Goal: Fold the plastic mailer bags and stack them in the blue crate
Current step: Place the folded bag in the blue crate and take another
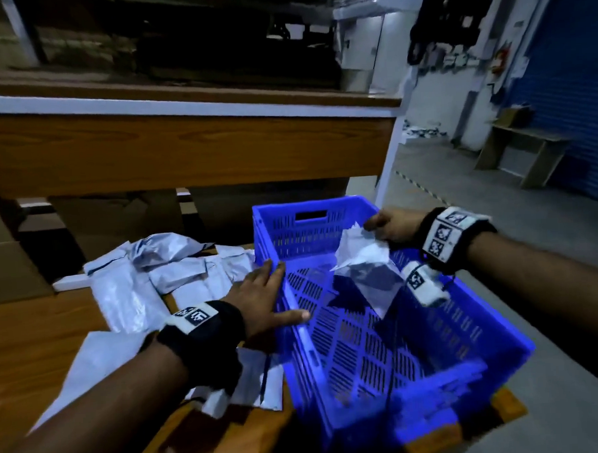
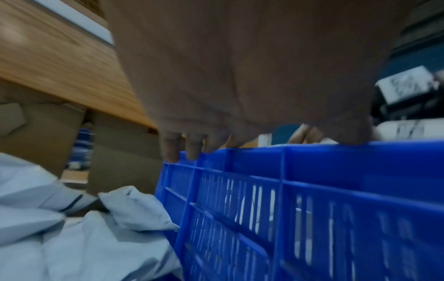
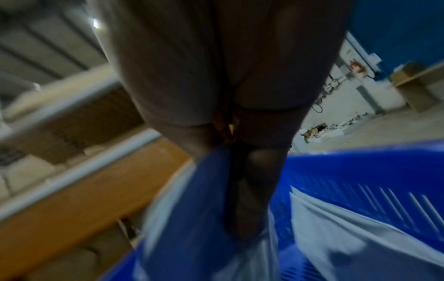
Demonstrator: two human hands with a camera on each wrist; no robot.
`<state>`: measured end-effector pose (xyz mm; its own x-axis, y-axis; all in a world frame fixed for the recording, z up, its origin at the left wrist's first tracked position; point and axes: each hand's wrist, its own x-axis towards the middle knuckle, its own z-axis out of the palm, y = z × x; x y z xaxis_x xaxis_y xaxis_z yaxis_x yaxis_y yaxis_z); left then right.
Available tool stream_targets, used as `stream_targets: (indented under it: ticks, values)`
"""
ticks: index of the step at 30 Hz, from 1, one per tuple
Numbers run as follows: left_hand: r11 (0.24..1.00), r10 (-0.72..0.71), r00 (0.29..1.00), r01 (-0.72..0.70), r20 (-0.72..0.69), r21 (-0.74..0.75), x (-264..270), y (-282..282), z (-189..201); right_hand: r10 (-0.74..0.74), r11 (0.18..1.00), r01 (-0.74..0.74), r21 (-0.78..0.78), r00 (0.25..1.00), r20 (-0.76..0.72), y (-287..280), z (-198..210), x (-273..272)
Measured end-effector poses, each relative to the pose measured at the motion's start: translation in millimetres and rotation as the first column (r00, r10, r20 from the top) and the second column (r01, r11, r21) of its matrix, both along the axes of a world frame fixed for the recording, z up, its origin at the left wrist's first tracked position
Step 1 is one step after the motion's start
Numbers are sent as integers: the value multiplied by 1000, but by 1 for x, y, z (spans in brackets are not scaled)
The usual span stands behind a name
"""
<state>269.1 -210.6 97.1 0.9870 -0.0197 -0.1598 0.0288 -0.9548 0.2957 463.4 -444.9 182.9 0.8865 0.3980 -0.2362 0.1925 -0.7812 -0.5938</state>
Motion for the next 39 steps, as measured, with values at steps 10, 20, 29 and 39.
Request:
stream_targets:
  ticks: [10, 20, 29, 39]
  values:
    - [995, 24, 999, -22, -24, 99, 4, 0, -1, 191, 774, -95, -626, 977, 89, 9, -80, 47]
    - [1000, -2, 997, 2, -77, -4, 5, 3, -2, 406, 381, -127, -916, 913, 43, 20, -69, 63]
    - [1000, 5, 992, -5, -125, -1, 7, 1, 2, 692, -5, 1, -1000, 722, -3, 17, -126, 53]
    - [1000, 20, 996, -19, -84, 11, 6, 0, -1, 661, 126, -39, -991, 748, 55, 26, -139, 60]
